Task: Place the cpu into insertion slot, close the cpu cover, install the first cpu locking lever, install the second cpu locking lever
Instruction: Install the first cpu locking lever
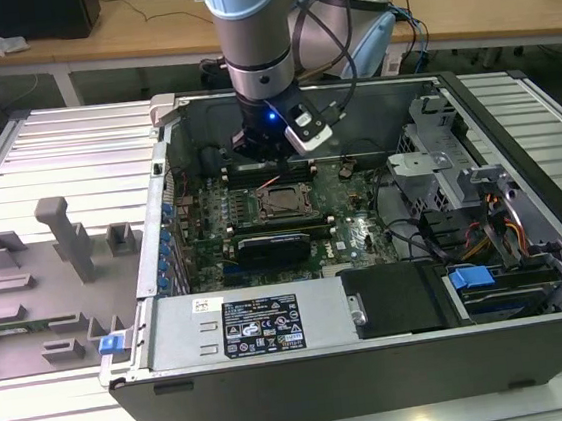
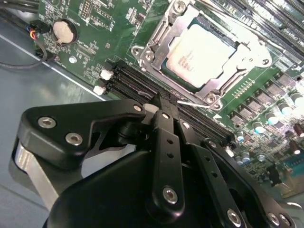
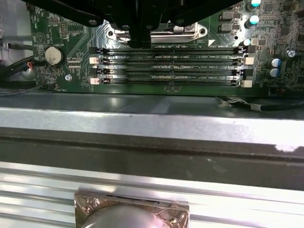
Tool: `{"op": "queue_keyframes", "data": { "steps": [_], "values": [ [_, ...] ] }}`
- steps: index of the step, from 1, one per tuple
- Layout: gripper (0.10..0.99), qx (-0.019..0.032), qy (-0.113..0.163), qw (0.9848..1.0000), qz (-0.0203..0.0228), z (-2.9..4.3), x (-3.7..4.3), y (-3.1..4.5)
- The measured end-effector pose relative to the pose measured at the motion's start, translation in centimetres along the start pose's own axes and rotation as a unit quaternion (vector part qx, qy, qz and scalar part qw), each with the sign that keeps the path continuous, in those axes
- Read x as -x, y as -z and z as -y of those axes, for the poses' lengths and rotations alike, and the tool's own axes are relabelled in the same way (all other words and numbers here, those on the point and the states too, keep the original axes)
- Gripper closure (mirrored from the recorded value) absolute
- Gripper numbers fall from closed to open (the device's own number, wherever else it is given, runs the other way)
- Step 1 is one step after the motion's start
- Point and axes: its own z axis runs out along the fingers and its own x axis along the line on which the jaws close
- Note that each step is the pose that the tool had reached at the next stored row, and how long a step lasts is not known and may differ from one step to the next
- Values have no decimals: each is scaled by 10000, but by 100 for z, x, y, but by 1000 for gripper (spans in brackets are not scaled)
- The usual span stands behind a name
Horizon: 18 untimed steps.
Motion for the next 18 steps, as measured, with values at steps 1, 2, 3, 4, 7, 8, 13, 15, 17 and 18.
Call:
{"op": "queue_keyframes", "data": {
  "steps": [1,2,3,4,7,8,13,15,17,18],
  "values": [
    [980,-1,8,10000,39,0,-6,-2],
    [980,-1,20,9999,99,1,-16,-9],
    [980,-1,26,9999,132,2,-22,-14],
    [980,-2,33,9999,165,3,-27,-19],
    [980,-3,60,9995,306,7,-48,-36],
    [980,-3,64,9995,324,6,-52,-38],
    [980,-30,56,9993,363,-3,-72,-49],
    [980,-43,7,9993,372,-6,-73,-59],
    [980,-69,-109,9991,394,-6,-77,-78],
    [980,-83,-171,9990,406,-13,-79,-91]
  ]
}}
